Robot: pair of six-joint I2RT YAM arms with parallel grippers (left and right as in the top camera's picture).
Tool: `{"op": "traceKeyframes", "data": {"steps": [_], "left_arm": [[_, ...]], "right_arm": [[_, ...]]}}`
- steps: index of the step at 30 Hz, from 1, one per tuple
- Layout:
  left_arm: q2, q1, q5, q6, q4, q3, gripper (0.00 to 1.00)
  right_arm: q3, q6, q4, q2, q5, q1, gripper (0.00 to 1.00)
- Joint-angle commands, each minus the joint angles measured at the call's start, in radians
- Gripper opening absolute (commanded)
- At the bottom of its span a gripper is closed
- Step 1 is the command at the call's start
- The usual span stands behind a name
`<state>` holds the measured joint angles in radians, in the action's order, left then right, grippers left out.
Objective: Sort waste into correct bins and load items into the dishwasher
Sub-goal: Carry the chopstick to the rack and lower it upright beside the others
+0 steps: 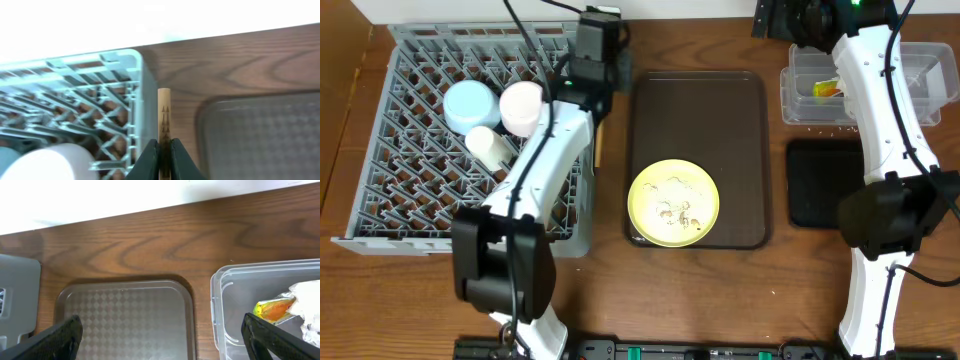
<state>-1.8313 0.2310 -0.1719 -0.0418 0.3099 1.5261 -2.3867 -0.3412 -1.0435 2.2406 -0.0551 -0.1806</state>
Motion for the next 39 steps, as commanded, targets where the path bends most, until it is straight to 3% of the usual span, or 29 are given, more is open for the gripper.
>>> {"op": "traceKeyframes", "data": {"steps": [1, 6, 13, 24, 26, 29, 39], "left_arm": [[0.027, -0.033, -0.013, -0.133, 0.02, 0.004, 0.08], [0.016, -0.101, -0.01, -0.148, 0.066, 0.003, 0.08], [-0.022, -0.168, 0.139, -0.104, 0.134, 0.002, 0.08], [-0.039, -0.169, 0.138, -0.047, 0.123, 0.002, 0.08], [-0.039, -0.169, 0.134, -0.047, 0.122, 0.002, 0.27], [-0.039, -0.169, 0.134, -0.047, 0.122, 0.002, 0.43], [0.027, -0.169, 0.134, 0.018, 0.123, 0.003, 0.53]], "right_arm": [[-0.005, -0.013, -0.002, 0.003, 0.006, 0.011, 0.99], [-0.005, -0.013, -0.002, 0.003, 0.006, 0.011, 0.99], [-0.005, -0.013, -0.002, 0.003, 0.006, 0.011, 0.99], [-0.005, -0.013, -0.002, 0.003, 0.006, 0.011, 0.99], [-0.005, -0.013, -0.002, 0.003, 0.006, 0.011, 0.99], [-0.005, -0.013, -0.002, 0.003, 0.006, 0.011, 0.99], [-0.005, -0.013, -0.002, 0.003, 0.006, 0.011, 0.99]]}}
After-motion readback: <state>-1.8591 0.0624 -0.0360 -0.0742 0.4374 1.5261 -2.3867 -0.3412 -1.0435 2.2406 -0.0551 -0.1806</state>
